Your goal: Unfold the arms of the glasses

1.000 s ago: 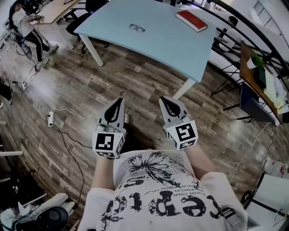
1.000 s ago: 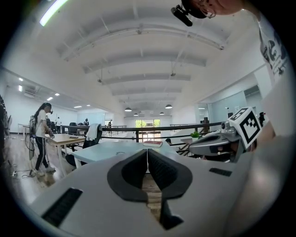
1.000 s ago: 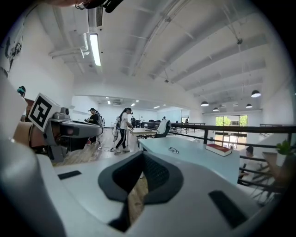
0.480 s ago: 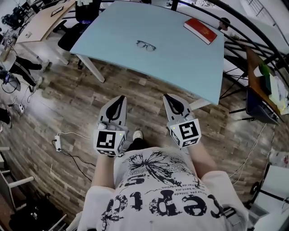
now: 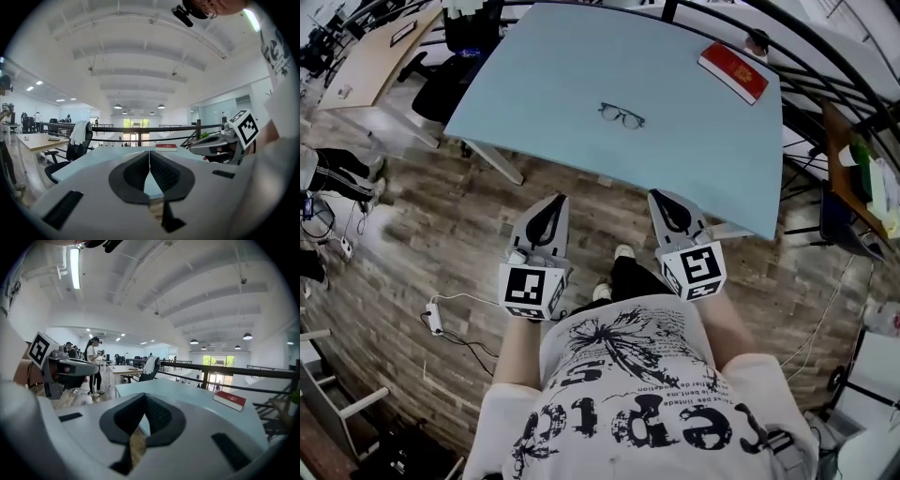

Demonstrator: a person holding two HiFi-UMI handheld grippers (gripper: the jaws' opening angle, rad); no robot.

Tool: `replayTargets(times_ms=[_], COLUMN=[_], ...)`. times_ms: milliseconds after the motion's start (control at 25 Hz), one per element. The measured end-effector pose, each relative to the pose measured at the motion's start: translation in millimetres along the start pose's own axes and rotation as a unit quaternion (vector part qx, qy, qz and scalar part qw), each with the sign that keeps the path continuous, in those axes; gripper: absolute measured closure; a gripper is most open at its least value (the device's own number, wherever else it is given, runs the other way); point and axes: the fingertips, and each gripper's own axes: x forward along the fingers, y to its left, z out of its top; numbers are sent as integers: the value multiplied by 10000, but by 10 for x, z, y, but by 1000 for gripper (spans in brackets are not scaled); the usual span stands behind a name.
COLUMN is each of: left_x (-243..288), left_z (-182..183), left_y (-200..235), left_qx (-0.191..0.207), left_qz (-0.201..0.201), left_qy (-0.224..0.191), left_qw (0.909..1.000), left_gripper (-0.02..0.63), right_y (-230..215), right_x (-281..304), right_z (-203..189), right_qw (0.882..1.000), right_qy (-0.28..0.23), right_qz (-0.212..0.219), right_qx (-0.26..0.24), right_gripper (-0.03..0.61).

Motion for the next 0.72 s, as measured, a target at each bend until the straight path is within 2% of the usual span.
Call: replayTargets(times_ms=[200, 400, 720], left_x=[504, 1316, 2616], left_z=[-35, 57, 172], left_y=[310, 588, 820], left_qx=[43, 101, 86], left_qz=[-56, -166, -527], left_qy=[54, 148, 285], left_qw=[10000, 9997, 9982], left_gripper=[594, 594, 594], right_y=[-325, -914, -1851], right_x=[510, 1096, 1835], right_z=[-25, 15, -78], right_qw=[10000, 9996, 9980], right_qy=[22, 59, 394], right_qz=[-75, -207, -354], right_qx=[61, 177, 345], right_gripper=[568, 568, 568])
